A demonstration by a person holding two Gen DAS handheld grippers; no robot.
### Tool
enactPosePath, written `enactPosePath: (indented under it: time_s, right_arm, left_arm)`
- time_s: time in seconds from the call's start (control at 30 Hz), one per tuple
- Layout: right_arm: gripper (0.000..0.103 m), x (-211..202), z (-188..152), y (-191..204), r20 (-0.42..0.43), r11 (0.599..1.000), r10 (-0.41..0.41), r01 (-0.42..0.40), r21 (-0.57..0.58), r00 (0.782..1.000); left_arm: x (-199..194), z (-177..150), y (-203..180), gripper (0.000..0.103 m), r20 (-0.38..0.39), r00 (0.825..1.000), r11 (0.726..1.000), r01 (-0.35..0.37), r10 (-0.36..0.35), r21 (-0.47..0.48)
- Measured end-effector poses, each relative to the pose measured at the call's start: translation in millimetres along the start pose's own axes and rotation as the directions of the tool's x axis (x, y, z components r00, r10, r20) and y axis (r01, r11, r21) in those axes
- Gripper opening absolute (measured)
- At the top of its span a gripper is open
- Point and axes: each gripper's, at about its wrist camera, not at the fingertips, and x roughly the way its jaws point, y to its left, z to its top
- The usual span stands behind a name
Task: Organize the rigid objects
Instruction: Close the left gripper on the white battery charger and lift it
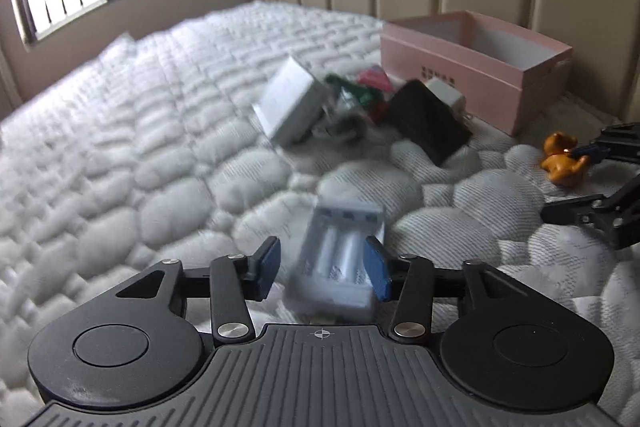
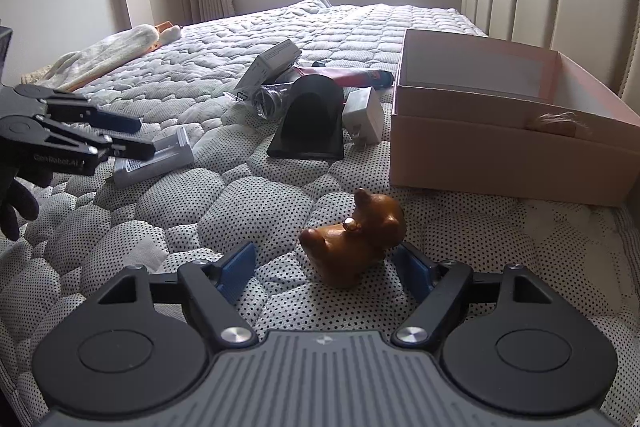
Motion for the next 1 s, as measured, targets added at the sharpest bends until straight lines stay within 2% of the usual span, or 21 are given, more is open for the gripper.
enactPosePath:
  time_s: [0.07, 0.13, 0.2, 0.27, 0.37, 0.47, 0.63, 0.7, 0.77, 0.87, 0.93, 1.0]
  right_arm:
    - [0.078, -0.1, 0.0, -0.1, 0.000, 1.000, 0.000, 0.000, 0.000, 1.000]
    - [0.078, -0.2, -0.1, 0.0, 0.000, 1.000, 0.000, 0.000, 0.000, 1.000]
    - [0.078, -0.2, 0.1, -0.2, 0.000, 1.000, 0.000, 0.000, 0.000, 1.000]
    - [0.078, -0.1, 0.1, -0.2, 0.000, 1.000, 0.001, -0.001, 0.000, 1.000]
    - [0.079, -0.1, 0.1, -0.3, 0.000, 1.000, 0.001, -0.001, 0.001, 1.000]
    - [0.079, -0.2, -0.3, 0.4, 0.000, 1.000, 0.003, -0.003, 0.001, 1.000]
    - [0.080, -0.4, -0.7, 2.3, -0.001, 1.000, 0.004, -0.004, -0.001, 1.000]
    - [0.080, -0.7, -0.7, 4.0, -0.001, 1.000, 0.002, -0.002, -0.002, 1.000]
    - [0.080, -1.2, -1.2, 2.8, 0.002, 1.000, 0.000, 0.000, -0.001, 1.000]
    - [0.080, -4.9, 2.7, 4.3, 0.013, 1.000, -0.028, 0.028, -0.004, 1.000]
    - [0.080, -8.0, 6.5, 3.9, 0.026, 0.999, -0.039, 0.039, 0.007, 0.999]
    - [0.079, -8.5, 11.0, 0.2, 0.027, 0.998, -0.045, 0.044, 0.037, 0.999]
  left_arm:
    - [1.9, -0.8, 6.6, 0.045, 0.000, 1.000, 0.998, 0.028, -0.028, -0.048]
    - [3.8, -1.8, 18.9, 0.045, 0.006, 0.996, 0.986, 0.086, -0.086, -0.143]
    - [5.7, -3.5, 32.3, 0.045, 0.025, 0.985, 0.953, 0.174, -0.174, -0.248]
    - [6.7, -6.2, 39.6, 0.045, 0.035, 0.975, 0.930, 0.220, -0.219, -0.295]
    - [5.8, -9.8, 33.8, 0.046, 0.033, 0.974, 0.940, 0.225, -0.224, -0.257]
    - [4.3, -12.9, 25.4, 0.046, 0.045, 0.966, 0.937, 0.258, -0.255, -0.234]
    - [5.2, -11.3, 0.6, 0.048, 0.022, 0.972, 0.960, 0.235, -0.234, -0.155]
    - [4.4, -9.9, -14.0, 0.051, 0.011, 0.980, 0.974, 0.197, -0.197, -0.108]
    - [2.4, -9.7, -30.3, 0.051, 0.008, 0.992, 0.991, 0.129, -0.129, -0.033]
    - [-1.1, -11.3, -46.1, 0.051, 0.031, 0.997, 0.997, 0.069, -0.070, 0.039]
    - [-3.5, -10.4, -46.6, 0.051, 0.047, 0.996, 0.997, 0.079, -0.080, 0.017]
    - [-3.9, -7.8, -42.9, 0.051, 0.064, 0.993, 0.994, 0.100, -0.097, -0.044]
